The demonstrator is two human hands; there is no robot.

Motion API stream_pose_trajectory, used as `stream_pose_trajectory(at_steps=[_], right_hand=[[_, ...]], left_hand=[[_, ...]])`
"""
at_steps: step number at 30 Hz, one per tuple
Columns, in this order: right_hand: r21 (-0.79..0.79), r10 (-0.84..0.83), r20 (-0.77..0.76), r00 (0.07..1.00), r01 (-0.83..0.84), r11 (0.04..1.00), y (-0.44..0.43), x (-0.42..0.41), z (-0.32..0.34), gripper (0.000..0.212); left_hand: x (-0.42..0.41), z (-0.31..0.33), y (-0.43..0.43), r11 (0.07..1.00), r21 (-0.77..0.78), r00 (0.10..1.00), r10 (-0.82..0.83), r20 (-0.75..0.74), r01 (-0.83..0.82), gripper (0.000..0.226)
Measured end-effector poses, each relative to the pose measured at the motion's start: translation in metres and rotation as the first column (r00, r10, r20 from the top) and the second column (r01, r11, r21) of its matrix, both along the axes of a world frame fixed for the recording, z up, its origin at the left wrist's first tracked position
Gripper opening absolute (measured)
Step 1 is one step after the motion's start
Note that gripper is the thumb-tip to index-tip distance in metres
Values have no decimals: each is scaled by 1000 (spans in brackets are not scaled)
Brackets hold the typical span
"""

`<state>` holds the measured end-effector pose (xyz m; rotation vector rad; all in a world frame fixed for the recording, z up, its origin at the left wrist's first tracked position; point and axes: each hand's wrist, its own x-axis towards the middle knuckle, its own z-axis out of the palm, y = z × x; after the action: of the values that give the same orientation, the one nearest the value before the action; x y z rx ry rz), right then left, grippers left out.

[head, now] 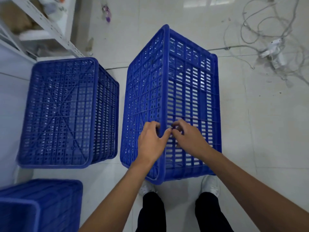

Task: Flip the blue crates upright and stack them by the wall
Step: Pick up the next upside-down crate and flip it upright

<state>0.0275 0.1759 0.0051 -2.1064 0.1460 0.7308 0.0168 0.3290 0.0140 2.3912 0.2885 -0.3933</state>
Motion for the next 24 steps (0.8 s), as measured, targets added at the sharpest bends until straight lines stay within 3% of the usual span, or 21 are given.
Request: stream_pose_trajectory(at_steps=[2,7,12,14,16,19,21,24], right_hand=[[-63,-56,46,997,59,996,2,-7,-7,23],[-201,-260,169,951,292,935,-15,-15,-32,36],[-242,-567,231,790,612,753,-41,-17,-47,65],[-312,-576,142,805,589,746,-48,-19,-55,75],[-310,-535,-98,839,485,817,-48,-20,-62,72],[-80,-454,-439,775,470,879,-31,-30,-69,54],[-23,-454,-459,764,500,866,-17,-39,-70,49],[1,-498,-487,718,570,822,-2,-50,-74,63]], left_hand=[[0,0,10,997,71,1000,-2,6,1,31],[-3,-5,41,998,-18,996,66,52,-65,24],[2,-13,78,984,-48,985,172,26,-171,17],[5,-20,98,978,-52,979,203,-19,-204,15],[8,-27,117,963,-57,964,262,-55,-265,10],[8,-36,143,923,-80,926,370,-73,-375,12],[6,-45,158,897,-83,898,426,-112,-435,6],[1,-57,168,883,-25,871,456,-181,-468,18]])
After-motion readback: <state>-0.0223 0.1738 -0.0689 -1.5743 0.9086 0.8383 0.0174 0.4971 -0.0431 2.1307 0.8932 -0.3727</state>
